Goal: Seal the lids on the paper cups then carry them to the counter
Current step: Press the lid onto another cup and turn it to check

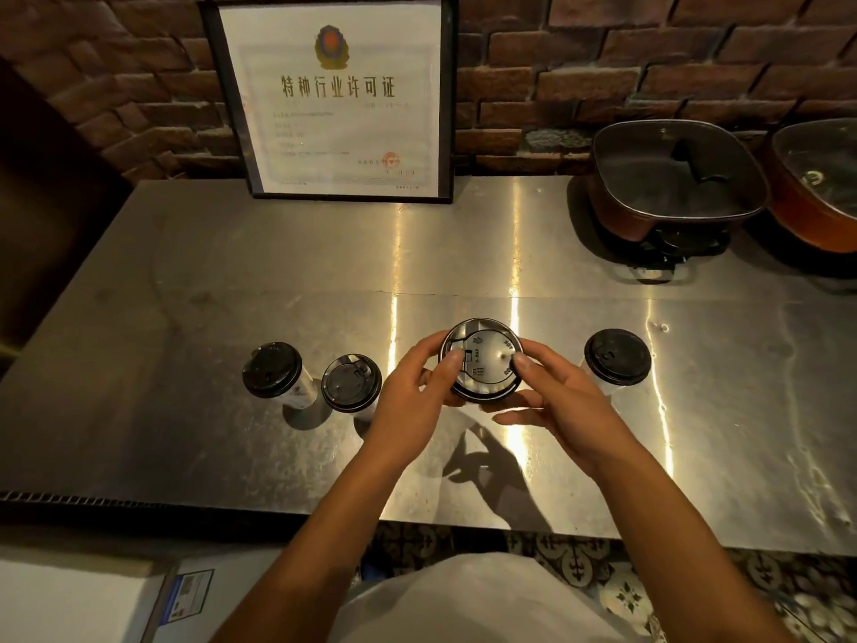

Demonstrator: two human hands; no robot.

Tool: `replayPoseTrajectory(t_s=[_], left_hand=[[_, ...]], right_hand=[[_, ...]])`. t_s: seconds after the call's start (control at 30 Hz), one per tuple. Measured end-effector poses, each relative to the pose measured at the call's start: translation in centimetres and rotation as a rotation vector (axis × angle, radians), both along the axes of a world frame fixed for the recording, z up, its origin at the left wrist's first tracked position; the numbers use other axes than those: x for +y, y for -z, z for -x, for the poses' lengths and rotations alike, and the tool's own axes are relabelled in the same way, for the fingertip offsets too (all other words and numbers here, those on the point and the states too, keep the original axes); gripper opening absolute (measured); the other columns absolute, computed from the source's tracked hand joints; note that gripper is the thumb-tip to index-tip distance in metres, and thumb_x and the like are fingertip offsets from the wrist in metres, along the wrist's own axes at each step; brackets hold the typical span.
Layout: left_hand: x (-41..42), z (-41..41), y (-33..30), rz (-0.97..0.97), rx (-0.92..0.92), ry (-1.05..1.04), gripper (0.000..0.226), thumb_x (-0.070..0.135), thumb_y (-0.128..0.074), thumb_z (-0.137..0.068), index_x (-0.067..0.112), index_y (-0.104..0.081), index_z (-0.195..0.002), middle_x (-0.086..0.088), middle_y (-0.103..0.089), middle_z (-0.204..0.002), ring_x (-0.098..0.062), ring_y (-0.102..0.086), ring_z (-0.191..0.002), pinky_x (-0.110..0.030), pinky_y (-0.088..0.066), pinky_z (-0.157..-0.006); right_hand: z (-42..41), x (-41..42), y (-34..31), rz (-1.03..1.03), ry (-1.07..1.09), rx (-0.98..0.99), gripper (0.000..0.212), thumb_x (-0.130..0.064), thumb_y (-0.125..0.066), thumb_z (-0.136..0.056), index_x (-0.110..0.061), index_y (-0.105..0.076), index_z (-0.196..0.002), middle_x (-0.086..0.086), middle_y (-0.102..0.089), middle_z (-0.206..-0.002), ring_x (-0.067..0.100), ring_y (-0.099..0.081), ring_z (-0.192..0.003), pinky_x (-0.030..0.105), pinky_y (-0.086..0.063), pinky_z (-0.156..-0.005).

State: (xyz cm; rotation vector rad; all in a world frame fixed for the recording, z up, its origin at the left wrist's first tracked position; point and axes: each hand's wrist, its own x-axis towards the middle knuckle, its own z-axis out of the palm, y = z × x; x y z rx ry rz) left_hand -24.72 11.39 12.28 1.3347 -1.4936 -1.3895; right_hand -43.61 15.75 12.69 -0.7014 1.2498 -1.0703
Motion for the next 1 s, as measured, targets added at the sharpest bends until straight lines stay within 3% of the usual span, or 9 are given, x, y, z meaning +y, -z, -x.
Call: replayPoseTrajectory(t_s=[0.17, 0.33, 0.47, 0.6, 0.67, 0.73, 0.8, 0.9, 1.0], left_hand=[[0.1, -0.8, 1.4, -0.006, 0.009, -0.014, 0.047, 0.042, -0.053, -0.102, 0.051, -0.041, -0.146, 0.001, -0.063, -0.131, -0.011, -0.070, -0.107, -0.035, -0.063, -0.084], [0.2, -1.5, 2.4, 0.000, -0.036, -0.004, 0.051, 0.035, -0.056, -0.103, 0.045, -0.040, -0.150, 0.007, -0.053, -0.146, -0.009, -0.068, -0.107, -0.030, -0.058, -0.094], [-0.1, -1.9, 4.3, -0.063, -0.082, 0.000, 0.057, 0.031, -0.059, -0.101, 0.045, -0.035, -0.151, 0.008, -0.052, -0.146, -0.013, -0.066, -0.115, -0.038, -0.054, -0.104], [-0.2, -2.2, 6.6, -0.123, -0.097, -0.031, 0.056, 0.036, -0.058, -0.100, 0.045, -0.036, -0.151, 0.005, -0.051, -0.148, -0.013, -0.061, -0.126, -0.047, -0.049, -0.109], [-0.3, -2.4, 7.3, -0.154, -0.109, -0.034, 0.056, 0.038, -0.056, -0.097, 0.050, -0.036, -0.149, 0.004, -0.049, -0.150, -0.014, -0.056, -0.131, -0.047, -0.046, -0.112], [-0.3, -2.5, 7.9, -0.176, -0.110, -0.032, 0.056, 0.025, -0.055, -0.102, 0.045, -0.035, -0.151, 0.005, -0.050, -0.148, -0.014, -0.053, -0.134, -0.047, -0.044, -0.114], [-0.3, -2.6, 8.3, -0.204, -0.122, -0.037, 0.060, 0.014, -0.053, -0.104, 0.037, -0.032, -0.155, 0.006, -0.052, -0.143, -0.015, -0.054, -0.133, -0.047, -0.045, -0.113], [-0.5, -2.8, 9.2, -0.224, -0.171, -0.047, 0.062, 0.013, -0.054, -0.103, 0.039, -0.031, -0.155, 0.004, -0.052, -0.143, -0.017, -0.054, -0.133, -0.048, -0.046, -0.112], [-0.6, -2.8, 9.7, -0.199, -0.262, -0.041, 0.064, 0.013, -0.053, -0.103, 0.037, -0.028, -0.157, -0.001, -0.050, -0.145, -0.020, -0.052, -0.135, -0.045, -0.045, -0.113]], right_hand=[[-1.3, -0.7, 1.3, -0.038, -0.005, 0.051, 0.046, -0.046, -0.066, -0.087, -0.035, -0.061, -0.131, 0.005, -0.073, -0.121, 0.035, -0.078, -0.089, 0.039, -0.064, -0.080], [-2.2, -2.1, 2.4, -0.021, 0.035, 0.112, 0.024, -0.032, -0.065, -0.099, -0.039, -0.067, -0.122, -0.005, -0.077, -0.106, 0.032, -0.079, -0.082, 0.039, -0.065, -0.081], [-2.9, -3.6, 4.2, -0.067, -0.004, 0.212, 0.037, -0.031, -0.063, -0.101, -0.034, -0.059, -0.138, 0.002, -0.072, -0.117, 0.027, -0.079, -0.079, 0.039, -0.065, -0.080], [-4.0, -4.0, 6.3, -0.070, -0.066, 0.222, 0.046, -0.026, -0.060, -0.103, -0.041, -0.049, -0.145, 0.005, -0.069, -0.123, 0.023, -0.078, -0.083, 0.028, -0.063, -0.065], [-4.5, -4.0, 7.3, -0.059, -0.089, 0.256, 0.046, -0.023, -0.060, -0.103, -0.041, -0.049, -0.145, 0.006, -0.063, -0.135, 0.023, -0.074, -0.099, 0.029, -0.063, -0.065], [-4.9, -4.1, 8.3, -0.047, -0.095, 0.286, 0.047, -0.021, -0.060, -0.103, -0.043, -0.051, -0.143, 0.005, -0.058, -0.143, 0.029, -0.065, -0.118, 0.031, -0.065, -0.066], [-5.3, -4.2, 8.9, -0.062, -0.099, 0.301, 0.046, -0.019, -0.060, -0.103, -0.045, -0.052, -0.140, 0.005, -0.056, -0.145, 0.032, -0.060, -0.125, 0.031, -0.064, -0.065], [-5.7, -4.4, 9.6, -0.102, -0.113, 0.321, 0.047, -0.018, -0.060, -0.103, -0.043, -0.051, -0.141, 0.006, -0.055, -0.146, 0.034, -0.063, -0.120, 0.027, -0.063, -0.062], [-5.9, -4.5, 10.0, -0.115, -0.139, 0.334, 0.049, -0.016, -0.060, -0.103, -0.042, -0.051, -0.143, 0.007, -0.058, -0.143, 0.032, -0.070, -0.109, 0.033, -0.065, -0.066]])
